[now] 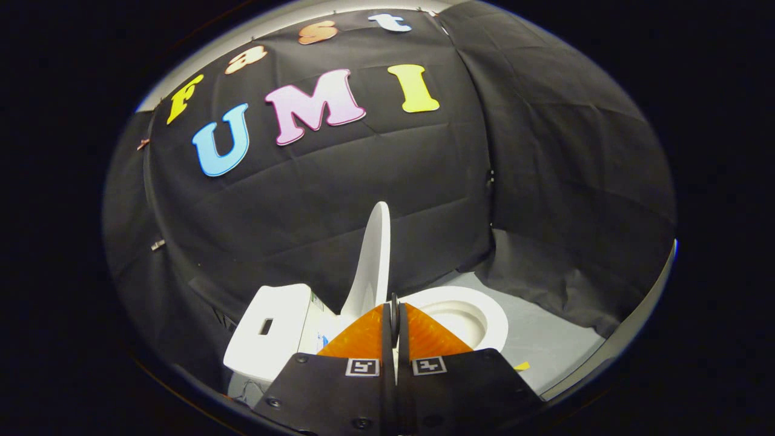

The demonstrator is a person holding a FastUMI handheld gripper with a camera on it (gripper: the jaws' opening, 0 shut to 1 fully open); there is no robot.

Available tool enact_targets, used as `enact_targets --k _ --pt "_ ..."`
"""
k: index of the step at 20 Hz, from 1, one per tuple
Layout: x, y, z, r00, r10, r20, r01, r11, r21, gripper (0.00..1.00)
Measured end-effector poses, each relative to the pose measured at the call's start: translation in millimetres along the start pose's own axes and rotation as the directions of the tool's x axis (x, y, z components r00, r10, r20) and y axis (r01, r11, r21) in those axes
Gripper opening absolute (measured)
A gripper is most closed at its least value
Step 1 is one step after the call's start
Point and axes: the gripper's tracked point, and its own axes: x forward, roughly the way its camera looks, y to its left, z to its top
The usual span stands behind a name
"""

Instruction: Open the toilet lid.

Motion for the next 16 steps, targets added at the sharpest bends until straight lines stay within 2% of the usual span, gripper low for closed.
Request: enact_targets --k 9,16 --pt "-19.8 75.0 4.7 0.997 -0.015 0.077 0.026 0.989 -0.147 0.05" --pt "-31.0 137.7 -3.1 0.992 0.03 0.12 0.002 0.967 -0.256 0.07"
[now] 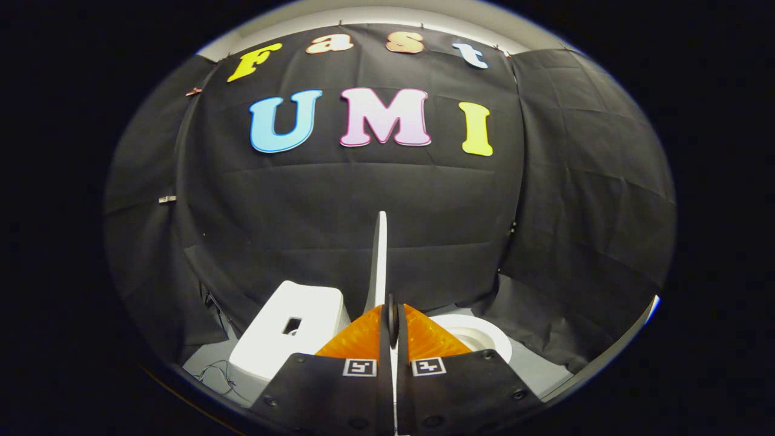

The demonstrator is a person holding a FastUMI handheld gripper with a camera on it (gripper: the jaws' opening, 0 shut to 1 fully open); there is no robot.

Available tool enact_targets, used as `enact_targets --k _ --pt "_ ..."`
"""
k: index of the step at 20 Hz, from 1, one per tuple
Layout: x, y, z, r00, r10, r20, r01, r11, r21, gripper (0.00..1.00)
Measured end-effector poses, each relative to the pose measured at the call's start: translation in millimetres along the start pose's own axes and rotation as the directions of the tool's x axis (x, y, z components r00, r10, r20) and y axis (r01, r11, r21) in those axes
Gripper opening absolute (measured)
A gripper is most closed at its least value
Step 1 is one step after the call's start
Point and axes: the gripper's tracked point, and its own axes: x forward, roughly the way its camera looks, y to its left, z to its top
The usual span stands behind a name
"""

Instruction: Open the toilet lid.

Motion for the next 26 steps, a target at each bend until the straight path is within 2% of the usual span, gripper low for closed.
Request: enact_targets --k 11,15,18,21,23,26 --pt "-12.7 90.0 -8.0 0.998 0.062 0.023 -0.059 0.991 -0.121 0.1" --pt "-16.7 124.6 -16.9 0.993 0.118 0.009 -0.115 0.981 -0.153 0.1" --pt "-16.9 132.0 -17.6 0.994 0.107 0.009 -0.102 0.972 -0.21 0.1" --pt "-14.3 129.2 -17.3 0.995 0.099 0.006 -0.095 0.972 -0.216 0.1" --pt "-17.1 127.2 -19.9 0.995 0.1 -0.005 -0.099 0.977 -0.188 0.13" --pt "-26.0 126.5 -20.9 0.992 0.12 -0.026 -0.123 0.978 -0.17 0.24"
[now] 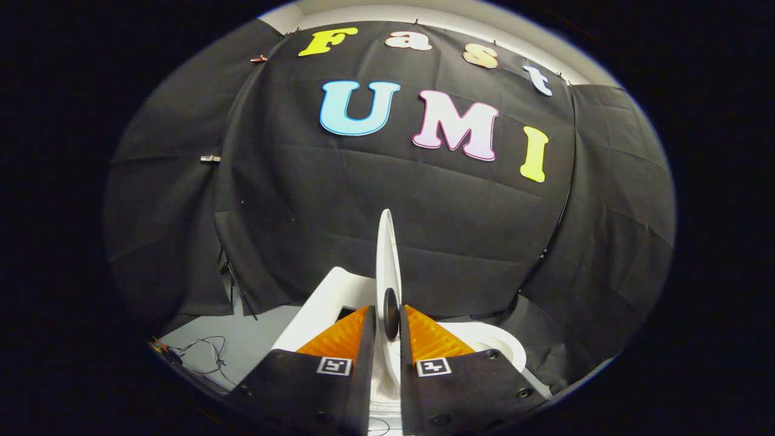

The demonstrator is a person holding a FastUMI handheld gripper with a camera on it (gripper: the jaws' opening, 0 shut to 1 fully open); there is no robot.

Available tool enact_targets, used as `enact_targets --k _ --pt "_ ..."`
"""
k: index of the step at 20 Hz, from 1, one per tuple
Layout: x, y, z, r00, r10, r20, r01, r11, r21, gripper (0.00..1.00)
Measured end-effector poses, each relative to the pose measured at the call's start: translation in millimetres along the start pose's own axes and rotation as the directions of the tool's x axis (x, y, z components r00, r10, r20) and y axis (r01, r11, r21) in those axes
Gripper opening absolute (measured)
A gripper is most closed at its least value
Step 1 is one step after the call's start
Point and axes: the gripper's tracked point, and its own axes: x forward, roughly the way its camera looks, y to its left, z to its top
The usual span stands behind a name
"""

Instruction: Open the toilet lid.

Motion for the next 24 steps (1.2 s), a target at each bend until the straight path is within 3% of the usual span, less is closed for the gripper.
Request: enact_targets --k 6,17,24 --pt "-18.5 8.1 9.7 0.998 0.062 0.003 -0.062 0.998 -0.009 0.99" --pt "-87.1 -32.5 71.3 0.984 0.12 0.128 -0.131 0.988 0.084 0.99" --pt "-145.9 -103.1 112.7 0.971 0.097 0.219 -0.129 0.982 0.135 0.99"
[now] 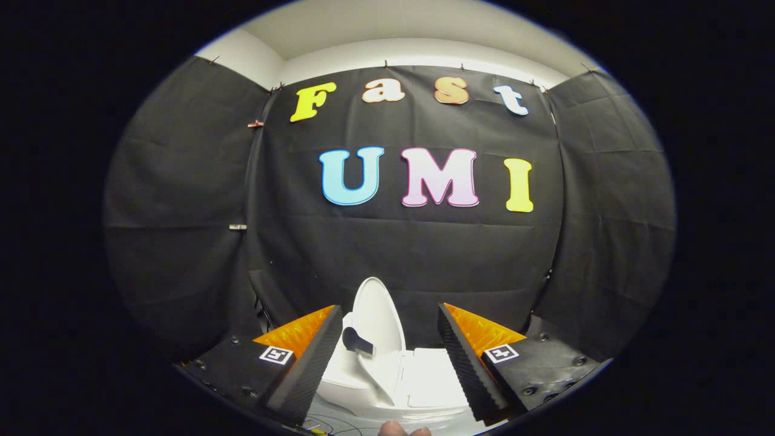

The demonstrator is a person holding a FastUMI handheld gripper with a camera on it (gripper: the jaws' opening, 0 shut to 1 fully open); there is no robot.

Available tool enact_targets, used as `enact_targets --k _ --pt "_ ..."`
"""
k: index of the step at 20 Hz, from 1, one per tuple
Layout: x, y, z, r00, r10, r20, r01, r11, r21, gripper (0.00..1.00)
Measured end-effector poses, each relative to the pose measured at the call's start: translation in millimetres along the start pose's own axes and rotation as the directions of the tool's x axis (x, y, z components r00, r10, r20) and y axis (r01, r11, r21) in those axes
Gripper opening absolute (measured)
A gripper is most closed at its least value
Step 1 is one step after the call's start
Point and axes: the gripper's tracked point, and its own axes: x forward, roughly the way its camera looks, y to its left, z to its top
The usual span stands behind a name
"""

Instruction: Open the toilet lid.

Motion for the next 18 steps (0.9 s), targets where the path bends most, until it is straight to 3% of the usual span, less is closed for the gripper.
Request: enact_targets --k 11,18 --pt "-97.8 -84.6 30.1 0.989 -0.116 0.094 0.116 0.993 0.004 0.97" --pt "-118.5 -126.4 26.4 0.98 -0.173 0.095 0.174 0.985 -0.007 0.97"
